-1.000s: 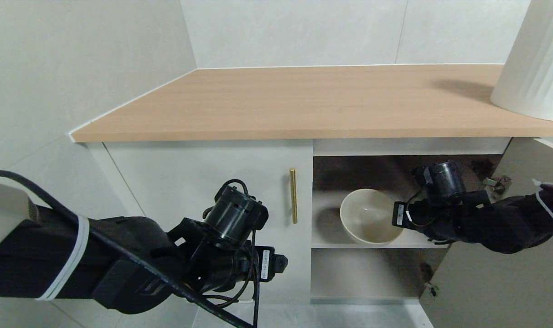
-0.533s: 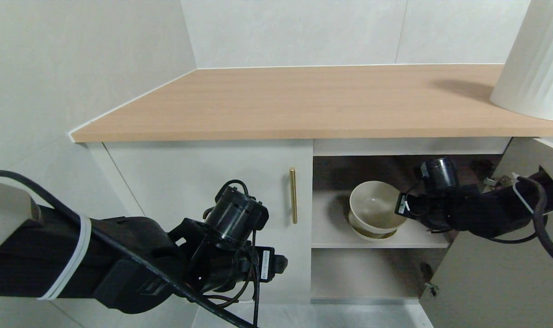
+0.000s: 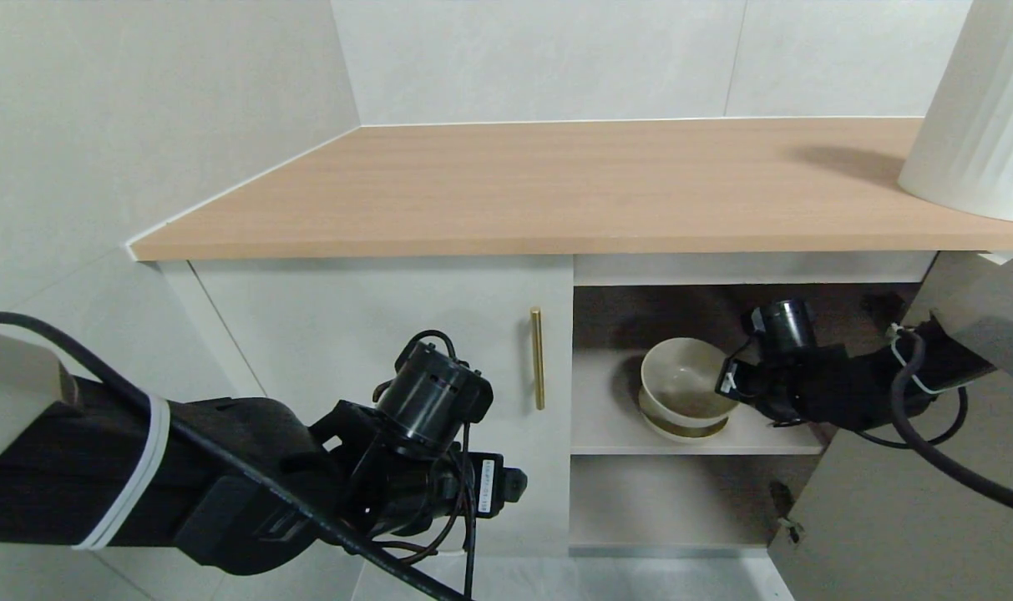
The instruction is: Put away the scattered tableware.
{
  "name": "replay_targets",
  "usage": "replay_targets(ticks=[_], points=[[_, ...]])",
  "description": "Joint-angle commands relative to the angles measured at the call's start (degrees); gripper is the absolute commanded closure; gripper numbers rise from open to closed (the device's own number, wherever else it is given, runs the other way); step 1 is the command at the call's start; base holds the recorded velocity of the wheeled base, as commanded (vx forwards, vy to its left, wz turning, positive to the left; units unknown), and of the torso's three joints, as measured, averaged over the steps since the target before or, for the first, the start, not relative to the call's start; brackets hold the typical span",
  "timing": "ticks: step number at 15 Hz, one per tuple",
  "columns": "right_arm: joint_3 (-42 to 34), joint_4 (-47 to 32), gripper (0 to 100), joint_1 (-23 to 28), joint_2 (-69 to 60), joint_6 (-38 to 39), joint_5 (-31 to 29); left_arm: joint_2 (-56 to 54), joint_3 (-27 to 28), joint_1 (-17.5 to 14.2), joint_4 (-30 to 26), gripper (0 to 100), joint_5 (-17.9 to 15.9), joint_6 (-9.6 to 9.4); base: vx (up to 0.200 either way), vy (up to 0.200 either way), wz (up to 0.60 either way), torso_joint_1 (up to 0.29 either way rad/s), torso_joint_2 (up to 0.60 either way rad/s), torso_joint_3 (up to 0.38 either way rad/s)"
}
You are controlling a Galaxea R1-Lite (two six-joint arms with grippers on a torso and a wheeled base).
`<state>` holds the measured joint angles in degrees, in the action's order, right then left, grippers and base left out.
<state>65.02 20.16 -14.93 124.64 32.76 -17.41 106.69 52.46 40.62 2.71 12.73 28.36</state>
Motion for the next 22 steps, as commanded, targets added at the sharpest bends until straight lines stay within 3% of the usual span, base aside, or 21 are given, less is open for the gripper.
replay_targets(ticks=[1, 12, 13, 20, 22], points=[[0.72, 0.05, 100, -0.01, 1.75, 0.29, 0.01, 0.10, 0.01, -0.01, 0.02, 0, 0.02, 0.03, 0.000, 0.000, 0.00, 0.000, 0.00, 0.000], [1.60, 0.23, 100, -0.10, 3.51, 0.47, -0.70, 0.18, 0.01, -0.01, 0.02, 0, 0.02, 0.03, 0.000, 0.000, 0.00, 0.000, 0.00, 0.000], [1.60, 0.23, 0, -0.18, 3.51, 0.47, -0.79, 0.27, 0.01, -0.01, 0.02, 0, 0.02, 0.03, 0.000, 0.000, 0.00, 0.000, 0.00, 0.000], [0.98, -0.21, 0, -0.36, 2.10, 0.38, -0.61, -0.08, 0.10, -0.01, 0.02, 0, 0.02, 0.03, 0.000, 0.000, 0.00, 0.000, 0.00, 0.000], [-2.27, -3.46, 0, -1.50, -4.40, -0.15, 0.09, -0.52, 0.10, -1.07, 0.02, 0, 0.28, 0.03, 0.000, 0.000, 0.00, 0.000, 0.00, 0.000]])
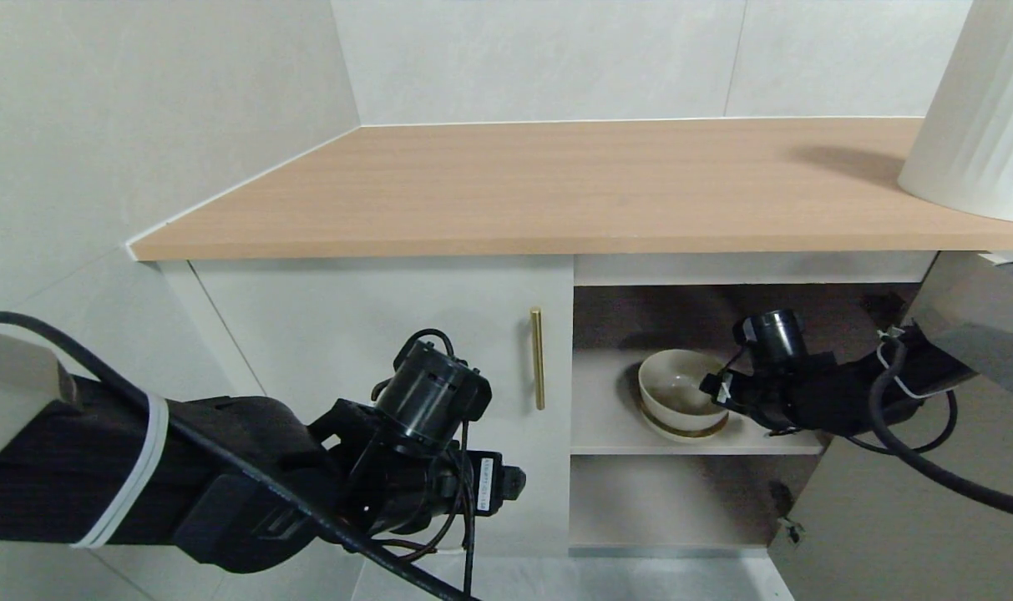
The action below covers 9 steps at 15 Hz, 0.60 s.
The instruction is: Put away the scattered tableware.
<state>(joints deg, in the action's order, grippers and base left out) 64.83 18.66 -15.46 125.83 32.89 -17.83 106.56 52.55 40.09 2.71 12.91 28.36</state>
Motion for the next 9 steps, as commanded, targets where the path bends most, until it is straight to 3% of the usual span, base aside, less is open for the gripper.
replay_targets(ticks=[1, 4, 5, 6, 9], points=[[-2.60, -6.10, 0, -2.56, -10.17, -0.37, 1.75, -1.26, 0.00, -1.34, -0.07, 0, 0.63, -0.14, 0.000, 0.000, 0.00, 0.000, 0.00, 0.000], [-2.69, -23.15, 0, -5.64, -23.70, -2.04, 5.71, -7.59, -0.43, -4.85, -1.56, 0, 0.71, -0.23, 0.000, 0.000, 0.00, 0.000, 0.00, 0.000], [-2.78, -24.82, 0, -5.99, -25.20, -2.57, 5.97, -8.82, -0.43, -5.38, -2.18, 0, 0.71, -0.32, 0.000, 0.000, 0.00, 0.000, 0.00, 0.000], [-4.54, -30.18, 0, -7.57, -31.79, -4.59, 6.41, -14.45, -1.66, -7.05, -5.34, 0, 0.71, -0.32, 0.000, 0.000, 0.00, 0.000, 0.00, 0.000], [-12.53, -30.79, 0, -11.26, -39.61, -4.77, 6.94, -22.62, -5.97, -7.58, -8.16, 0, 0.71, -0.49, 0.000, 0.000, 0.00, 0.000, 0.00, 0.000]])
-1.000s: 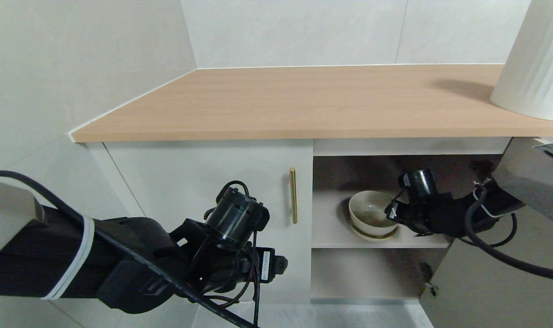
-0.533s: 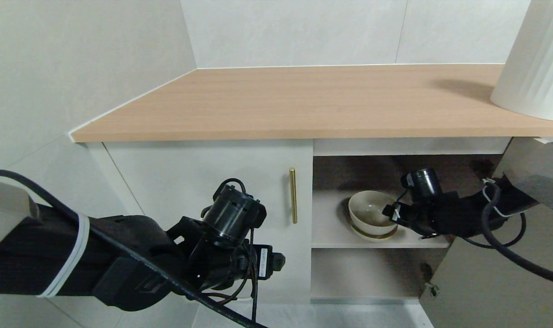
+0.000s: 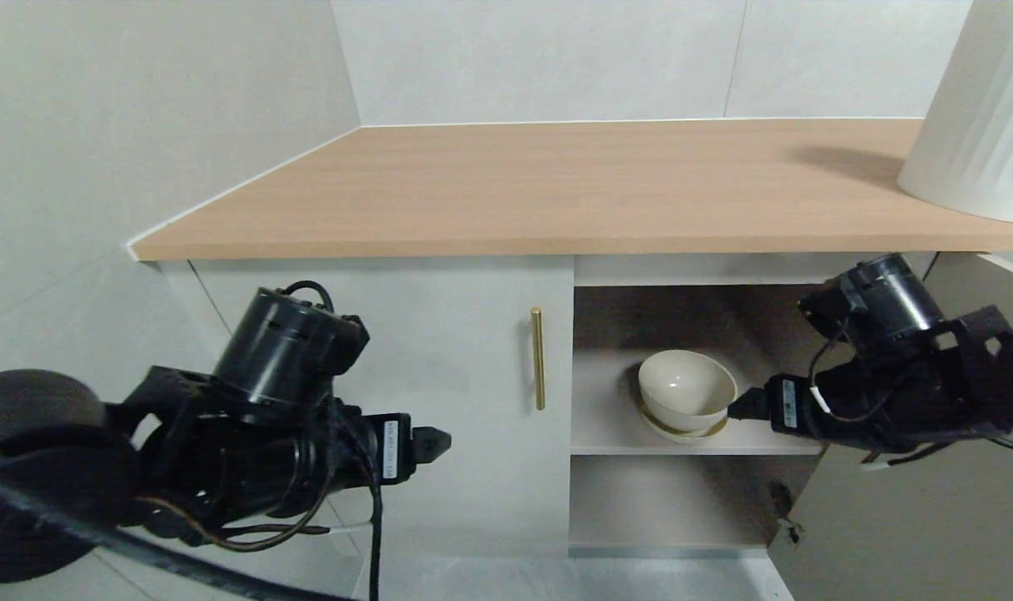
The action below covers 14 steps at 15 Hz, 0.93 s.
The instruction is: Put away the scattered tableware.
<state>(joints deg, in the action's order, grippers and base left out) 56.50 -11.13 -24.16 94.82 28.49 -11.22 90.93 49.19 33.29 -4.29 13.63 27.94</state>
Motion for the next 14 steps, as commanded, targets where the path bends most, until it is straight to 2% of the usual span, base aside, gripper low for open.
replay_targets(ticks=[1, 5, 6, 9, 14], points=[[-5.35, -1.00, 0, -3.79, -9.74, -0.28, 0.14, -8.75, -4.10, -0.77, -1.51, 0, 0.08, -0.08, 0.000, 0.000, 0.00, 0.000, 0.00, 0.000], [-6.85, -1.00, 0, -7.13, -11.85, -0.01, -0.30, -11.04, -6.12, -0.86, -1.60, 0, 2.54, -0.34, 0.000, 0.000, 0.00, 0.000, 0.00, 0.000], [-8.34, -1.00, 0, -7.48, -11.85, -0.28, -0.21, -10.86, -6.39, -0.86, -1.60, 0, 2.54, -1.05, 0.000, 0.000, 0.00, 0.000, 0.00, 0.000], [-9.57, -0.82, 0, -7.48, -11.76, -0.28, -0.21, -8.93, -6.39, -0.77, -1.51, 0, 2.54, -1.05, 0.000, 0.000, 0.00, 0.000, 0.00, 0.000], [-9.92, -0.21, 0, -8.45, -11.76, -0.28, -0.65, -6.29, -7.00, -0.69, -1.42, 0, 3.69, -0.96, -0.200, 0.000, 0.00, 0.005, 0.00, 0.002]])
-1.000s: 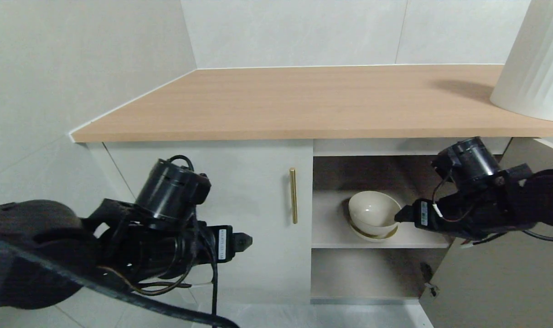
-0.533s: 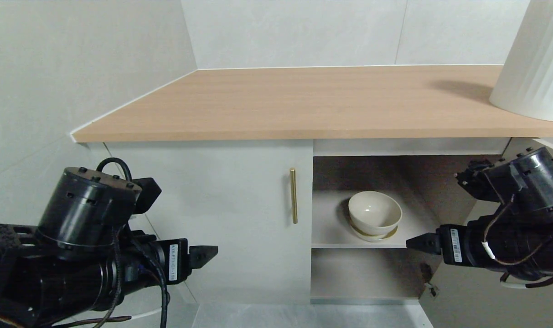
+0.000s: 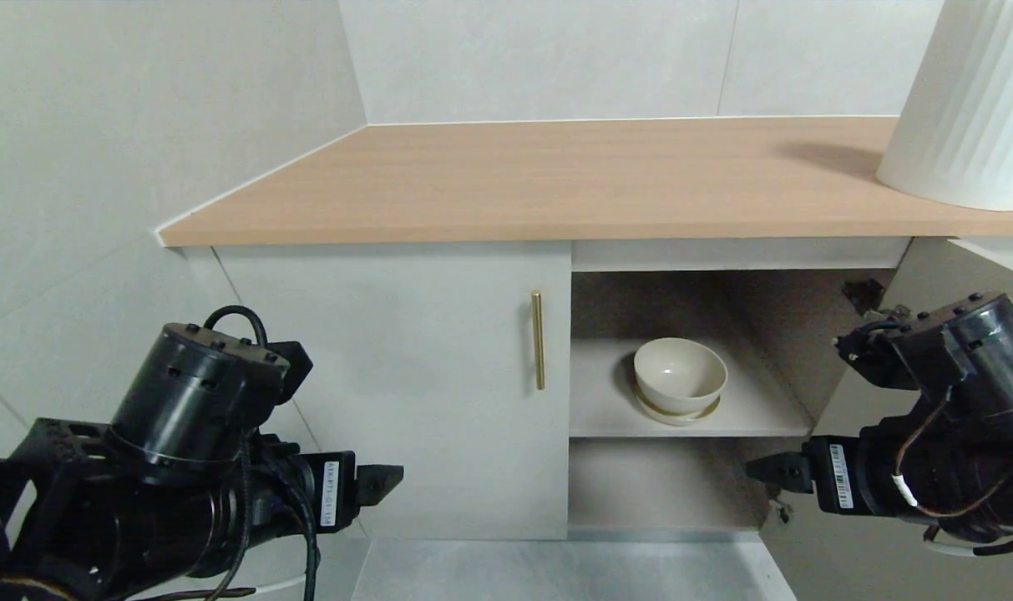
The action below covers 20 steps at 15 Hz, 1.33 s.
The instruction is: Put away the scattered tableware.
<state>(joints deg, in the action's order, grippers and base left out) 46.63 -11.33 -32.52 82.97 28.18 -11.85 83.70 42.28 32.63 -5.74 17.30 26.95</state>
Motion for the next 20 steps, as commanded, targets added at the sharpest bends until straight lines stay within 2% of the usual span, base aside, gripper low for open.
replay_targets(ticks=[1, 13, 20], points=[[-0.13, -0.01, 0, -0.08, 0.09, 0.03, -0.02, 1.03, -0.09, 0.06, 0.03, 0, 0.10, 0.03, -0.200, 0.000, 0.00, -0.007, 0.00, 0.002], [-0.84, -0.01, 0, -0.08, 0.53, -0.06, 0.07, 1.20, -0.53, 0.32, 0.03, 0, 0.10, 0.03, -0.200, 0.000, 0.00, 0.001, 0.00, 0.002], [-0.93, -0.01, 0, -0.08, 0.18, -0.06, 0.07, 1.11, -0.53, 0.32, 0.12, 0, 0.81, -0.06, 0.000, 0.000, 0.00, 0.000, 0.00, 0.000]])
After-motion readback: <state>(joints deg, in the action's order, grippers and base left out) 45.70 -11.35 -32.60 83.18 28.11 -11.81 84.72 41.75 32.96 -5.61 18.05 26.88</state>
